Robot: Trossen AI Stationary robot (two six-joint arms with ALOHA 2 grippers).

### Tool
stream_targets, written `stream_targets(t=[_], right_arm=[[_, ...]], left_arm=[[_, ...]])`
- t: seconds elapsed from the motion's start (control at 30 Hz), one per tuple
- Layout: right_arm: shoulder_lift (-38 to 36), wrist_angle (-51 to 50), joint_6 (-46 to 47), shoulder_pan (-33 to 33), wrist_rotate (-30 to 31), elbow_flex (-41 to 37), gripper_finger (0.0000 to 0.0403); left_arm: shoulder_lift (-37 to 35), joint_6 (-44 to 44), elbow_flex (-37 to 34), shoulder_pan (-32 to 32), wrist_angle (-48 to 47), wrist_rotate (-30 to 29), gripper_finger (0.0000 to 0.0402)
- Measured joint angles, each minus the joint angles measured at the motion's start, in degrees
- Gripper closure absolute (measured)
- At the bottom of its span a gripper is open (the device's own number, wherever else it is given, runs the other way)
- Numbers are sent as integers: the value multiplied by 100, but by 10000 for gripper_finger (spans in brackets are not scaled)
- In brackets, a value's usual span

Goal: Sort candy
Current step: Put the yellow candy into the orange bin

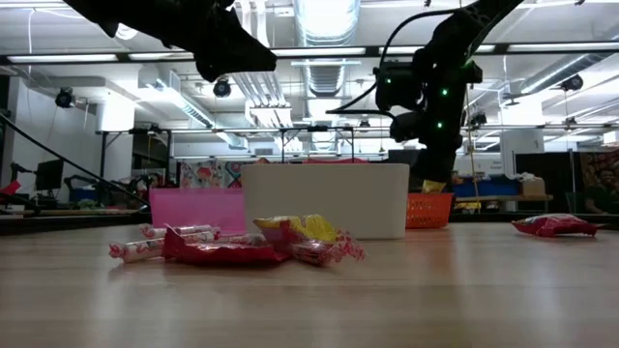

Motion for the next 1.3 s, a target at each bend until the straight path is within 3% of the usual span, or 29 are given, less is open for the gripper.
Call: stream_targets(t=[0.37, 0.47, 0.77, 1.07, 1.3], right_arm=[[2, 45, 14, 11, -39, 2, 394], [-17, 237, 62, 11, -463, 0, 389], [-20, 478, 215, 11, -960, 58, 313], [-24, 703, 278, 24, -2450, 614, 261], [-27, 531, 465, 48, -2421, 1064, 249]], left_arm=[[2, 5, -4, 0, 15, 0, 324], [4, 3, -4, 0, 15, 0, 324], [4, 5, -7, 0, 11, 0, 324], [4, 5, -7, 0, -4, 0, 324], [4, 5, -7, 0, -86, 0, 324]])
